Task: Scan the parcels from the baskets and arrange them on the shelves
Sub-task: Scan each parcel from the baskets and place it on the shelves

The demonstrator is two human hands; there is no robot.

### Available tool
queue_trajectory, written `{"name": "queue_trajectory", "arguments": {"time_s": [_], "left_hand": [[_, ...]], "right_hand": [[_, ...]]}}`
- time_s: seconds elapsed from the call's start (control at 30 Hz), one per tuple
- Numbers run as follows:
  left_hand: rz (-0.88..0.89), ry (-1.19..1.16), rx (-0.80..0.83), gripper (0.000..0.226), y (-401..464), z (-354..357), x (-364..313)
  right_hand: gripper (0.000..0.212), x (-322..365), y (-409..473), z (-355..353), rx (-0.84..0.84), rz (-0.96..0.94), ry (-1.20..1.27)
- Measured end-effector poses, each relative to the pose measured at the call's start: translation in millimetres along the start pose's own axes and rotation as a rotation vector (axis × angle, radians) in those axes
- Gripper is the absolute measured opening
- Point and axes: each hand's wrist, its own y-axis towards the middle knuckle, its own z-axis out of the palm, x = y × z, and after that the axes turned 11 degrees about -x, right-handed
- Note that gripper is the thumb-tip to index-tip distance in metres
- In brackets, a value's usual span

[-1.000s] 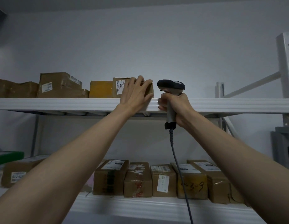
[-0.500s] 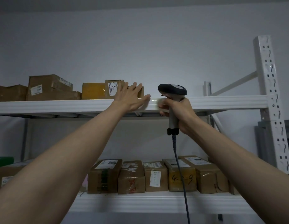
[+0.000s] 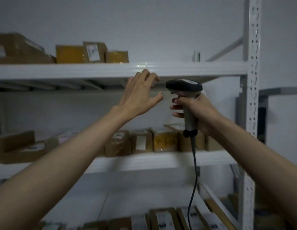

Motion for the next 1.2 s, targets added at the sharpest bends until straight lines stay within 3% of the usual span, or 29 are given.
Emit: {"name": "queue_trajectory", "arguments": {"time_s": [0.13, 0.27, 0.67, 0.83, 0.97, 1.2], "left_hand": [[-0.04, -0.234, 0.127, 0.037, -55.3, 32.0, -53.0], [-0.064, -0.423, 0.276, 0.029, -116.7, 80.8, -111.4], [-0.077, -0.924, 0.889, 0.024, -300.1, 177.1, -306.4], [-0.114, -0.938, 1.204, 0.021, -399.8, 194.0, -359.9], [-0.14, -0.935, 1.481, 0.012, -492.0, 203.4, -388.5], [-0.123, -0.901, 1.828, 0.003, -666.1, 204.0, -431.1]], "right_hand": [[0.032, -25.3, -41.6, -64.7, -0.04, 0.08, -0.116], [0.019, -63.7, -85.7, -125.1, -0.122, 0.147, -0.25], [0.024, -184.0, -245.8, -280.5, -0.588, 0.615, -0.342], [0.028, -245.5, -336.7, -315.7, -0.839, 0.838, -0.267], [0.02, -296.4, -416.9, -332.6, -1.026, 0.996, -0.218], [0.02, -397.9, -568.0, -343.4, -1.333, 1.191, -0.138]]}}
